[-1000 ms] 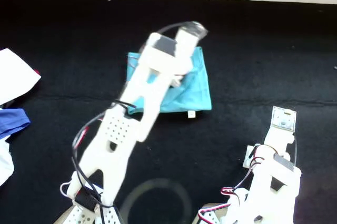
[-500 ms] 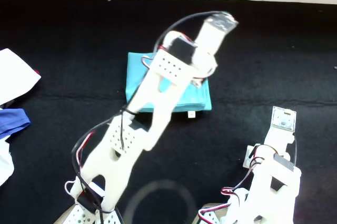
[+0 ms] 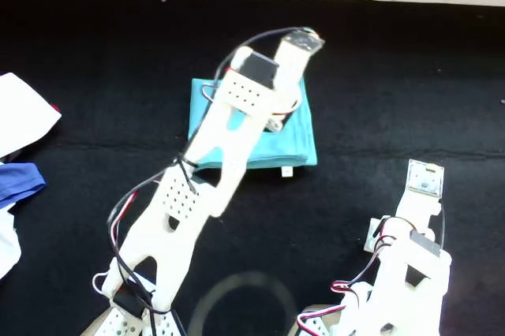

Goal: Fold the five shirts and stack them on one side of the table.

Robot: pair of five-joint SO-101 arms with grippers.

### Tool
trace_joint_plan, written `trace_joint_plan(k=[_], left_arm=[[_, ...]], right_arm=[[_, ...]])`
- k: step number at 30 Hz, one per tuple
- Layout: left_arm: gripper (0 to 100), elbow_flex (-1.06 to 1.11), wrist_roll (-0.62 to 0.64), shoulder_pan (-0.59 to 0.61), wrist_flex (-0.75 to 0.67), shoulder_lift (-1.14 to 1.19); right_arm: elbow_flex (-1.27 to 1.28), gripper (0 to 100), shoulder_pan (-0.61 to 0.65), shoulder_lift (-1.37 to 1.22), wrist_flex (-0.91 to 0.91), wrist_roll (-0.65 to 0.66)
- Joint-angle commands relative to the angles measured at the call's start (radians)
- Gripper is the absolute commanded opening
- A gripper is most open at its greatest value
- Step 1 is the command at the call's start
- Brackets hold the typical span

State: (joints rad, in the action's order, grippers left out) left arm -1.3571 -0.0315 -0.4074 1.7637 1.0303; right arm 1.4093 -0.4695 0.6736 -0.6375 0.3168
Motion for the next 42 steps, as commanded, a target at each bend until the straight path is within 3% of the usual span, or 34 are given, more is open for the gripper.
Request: trace_joint_plan(k=[1, 11, 18, 24, 31, 35, 42], left_arm=[[1, 0.091, 0.006, 0.016, 0.014, -0.179], [1, 0.823, -0.002, 0.205, 0.011, -0.892], [1, 1.188, -0.005, 0.415, -0.002, -1.184], [1, 1.549, -0.005, 0.619, -0.233, -1.345], [1, 2.037, -0.101, 0.725, -0.534, -1.567], [1, 2.252, -0.160, 0.791, -0.717, -1.675], [1, 2.443, -0.173, 0.855, -0.876, -1.692]], right_arm=[[0.004, 0.9, -0.004, 0.001, 0.001, 0.002], [-0.481, 0.9, 0.015, 0.001, -0.498, 0.000], [-0.762, 4.5, 0.225, -0.039, -0.677, -0.057], [-0.997, 24.7, 0.444, -0.262, -0.743, -0.158], [-1.349, 25.6, 0.622, -0.584, -0.782, -0.324], [-1.573, 33.4, 0.688, -0.797, -0.860, -0.382], [-1.971, 36.1, 0.723, -1.142, -0.941, -0.388]])
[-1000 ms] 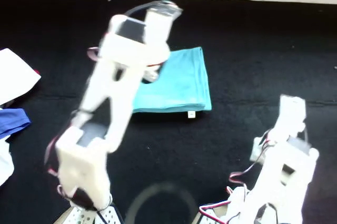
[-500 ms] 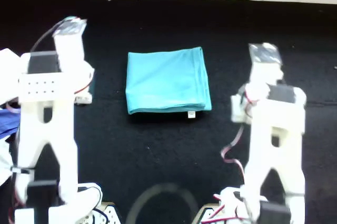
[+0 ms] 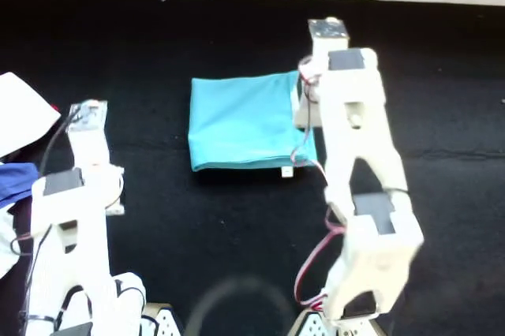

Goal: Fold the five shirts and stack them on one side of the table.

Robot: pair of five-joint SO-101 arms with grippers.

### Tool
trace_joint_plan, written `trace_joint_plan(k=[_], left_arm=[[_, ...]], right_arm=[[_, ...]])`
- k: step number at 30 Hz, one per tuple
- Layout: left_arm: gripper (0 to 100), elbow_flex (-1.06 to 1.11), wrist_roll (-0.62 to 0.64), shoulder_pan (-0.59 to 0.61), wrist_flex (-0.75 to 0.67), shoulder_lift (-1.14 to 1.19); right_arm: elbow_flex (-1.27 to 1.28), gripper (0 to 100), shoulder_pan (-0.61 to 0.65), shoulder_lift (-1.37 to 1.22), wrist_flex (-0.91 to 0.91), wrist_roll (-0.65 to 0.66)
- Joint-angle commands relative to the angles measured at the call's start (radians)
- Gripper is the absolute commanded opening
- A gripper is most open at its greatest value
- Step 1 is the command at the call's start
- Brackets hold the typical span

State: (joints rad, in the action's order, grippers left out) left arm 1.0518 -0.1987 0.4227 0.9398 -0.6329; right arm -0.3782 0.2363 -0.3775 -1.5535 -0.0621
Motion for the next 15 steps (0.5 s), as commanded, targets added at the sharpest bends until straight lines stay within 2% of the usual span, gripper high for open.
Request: trace_joint_plan(k=[1, 6, 11, 15], left_arm=[[1, 0.051, -0.006, 0.030, -0.069, -0.028], [1, 0.154, -0.006, 0.030, -0.161, -0.028], [1, 0.234, -0.003, 0.030, -0.258, -0.028], [1, 0.246, -0.003, 0.028, -0.267, -0.030]], right_arm=[[-0.236, 36.1, 0.019, -0.131, -0.031, -0.012], [-0.453, 36.3, 0.016, -0.314, -0.039, -0.115], [-0.595, 36.3, 0.045, -0.440, -0.053, -0.123], [-0.679, 36.3, 0.067, -0.501, -0.082, -0.127]])
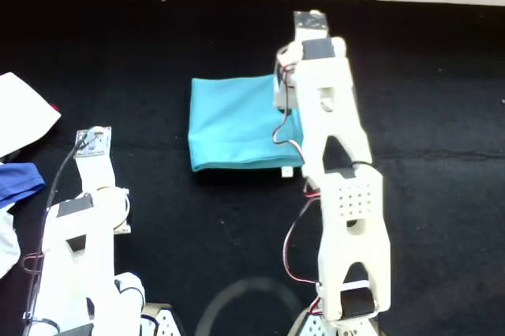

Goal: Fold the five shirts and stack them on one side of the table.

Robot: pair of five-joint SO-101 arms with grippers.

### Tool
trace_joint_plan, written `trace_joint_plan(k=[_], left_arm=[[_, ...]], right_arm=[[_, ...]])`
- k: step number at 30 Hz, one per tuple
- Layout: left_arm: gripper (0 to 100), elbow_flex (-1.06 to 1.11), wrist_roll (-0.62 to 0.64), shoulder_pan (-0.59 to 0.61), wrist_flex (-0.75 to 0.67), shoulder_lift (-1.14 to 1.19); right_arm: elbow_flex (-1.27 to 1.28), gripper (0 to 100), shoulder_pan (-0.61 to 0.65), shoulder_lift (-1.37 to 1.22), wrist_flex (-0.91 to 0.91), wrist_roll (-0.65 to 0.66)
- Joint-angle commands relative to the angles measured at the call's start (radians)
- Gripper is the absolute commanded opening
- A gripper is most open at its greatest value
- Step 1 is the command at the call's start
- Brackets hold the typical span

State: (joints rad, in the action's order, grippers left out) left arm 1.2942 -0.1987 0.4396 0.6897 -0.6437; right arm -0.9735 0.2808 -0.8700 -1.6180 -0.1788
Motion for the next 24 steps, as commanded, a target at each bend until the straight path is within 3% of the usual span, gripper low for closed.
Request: trace_joint_plan(k=[1, 15, 17, 20, 24], left_arm=[[1, 0.007, -0.003, 0.012, -0.017, -0.019], [1, 0.016, -0.003, 0.008, -0.018, -0.019], [1, 0.016, -0.003, 0.008, -0.018, -0.019], [1, 0.016, -0.003, 0.008, -0.018, -0.019], [1, 0.016, -0.003, 0.008, -0.020, -0.019]], right_arm=[[-0.090, 36.3, 0.027, -0.024, -0.022, -0.011], [-0.099, 35.8, 0.024, -0.208, -0.021, -0.005], [-0.099, 28.8, 0.025, -0.214, -0.024, 0.000], [-0.099, 1.7, 0.024, -0.219, -0.021, 0.074], [-0.099, 3.8, -0.001, -0.219, -0.016, 0.140]])
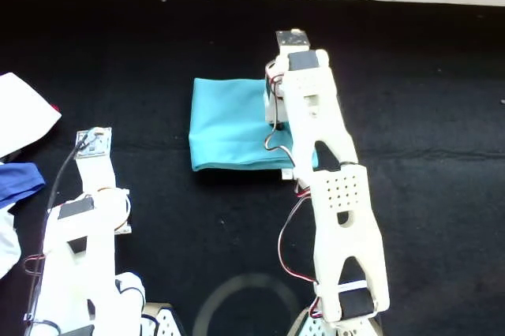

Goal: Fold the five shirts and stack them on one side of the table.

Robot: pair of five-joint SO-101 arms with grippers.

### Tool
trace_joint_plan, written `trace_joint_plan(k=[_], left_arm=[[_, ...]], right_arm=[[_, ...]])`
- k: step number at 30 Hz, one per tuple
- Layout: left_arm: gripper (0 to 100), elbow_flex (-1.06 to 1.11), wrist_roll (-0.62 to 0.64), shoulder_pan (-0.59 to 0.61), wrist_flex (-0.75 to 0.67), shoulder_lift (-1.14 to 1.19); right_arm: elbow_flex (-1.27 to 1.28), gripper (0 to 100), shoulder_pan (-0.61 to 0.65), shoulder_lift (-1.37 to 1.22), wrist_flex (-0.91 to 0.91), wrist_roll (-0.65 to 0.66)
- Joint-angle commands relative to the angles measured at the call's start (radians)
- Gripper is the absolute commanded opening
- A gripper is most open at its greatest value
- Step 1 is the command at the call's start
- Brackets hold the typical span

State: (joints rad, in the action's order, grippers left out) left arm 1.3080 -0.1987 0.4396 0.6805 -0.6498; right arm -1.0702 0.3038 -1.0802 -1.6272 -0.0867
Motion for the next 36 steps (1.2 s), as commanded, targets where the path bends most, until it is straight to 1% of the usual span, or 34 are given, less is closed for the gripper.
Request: trace_joint_plan(k=[1, 2, 4, 7, 13, 18, 21, 24, 30, 33, 36], left_arm=[[1, 0.004, -0.003, 0.008, -0.015, -0.013], [1, 0.004, -0.003, 0.008, -0.021, -0.013], [1, 0.005, -0.003, 0.008, -0.021, -0.013], [1, 0.005, -0.003, 0.008, -0.021, -0.013], [1, 0.005, -0.003, 0.008, -0.023, -0.013], [1, 0.005, -0.003, 0.007, -0.023, -0.013], [1, 0.005, -0.003, 0.007, -0.023, -0.013], [1, 0.005, -0.003, 0.007, -0.023, -0.013], [1, 0.005, -0.003, 0.007, -0.023, -0.013], [1, 0.005, -0.003, 0.007, -0.023, -0.013], [1, 0.005, -0.003, 0.007, -0.023, -0.013]], right_arm=[[-0.004, 1.7, -0.041, -0.007, -0.004, 0.063], [-0.004, 0.3, -0.061, -0.007, 0.008, 0.080], [-0.004, 0.7, -0.116, -0.007, 0.030, 0.124], [-0.005, 0.7, -0.226, 0.001, 0.074, 0.210], [-0.163, 0.7, -0.458, -0.008, 0.174, 0.333], [-0.239, 0.6, -0.576, -0.008, 0.282, 0.497], [-0.237, 0.6, -0.631, -0.008, 0.372, 0.585], [-0.231, 0.6, -0.676, -0.010, 0.496, 0.640], [-0.228, 0.6, -0.716, -0.030, 0.714, 0.747], [-0.229, 0.6, -0.722, -0.068, 0.762, 0.801], [-0.234, 0.6, -0.722, -0.104, 0.768, 0.802]])
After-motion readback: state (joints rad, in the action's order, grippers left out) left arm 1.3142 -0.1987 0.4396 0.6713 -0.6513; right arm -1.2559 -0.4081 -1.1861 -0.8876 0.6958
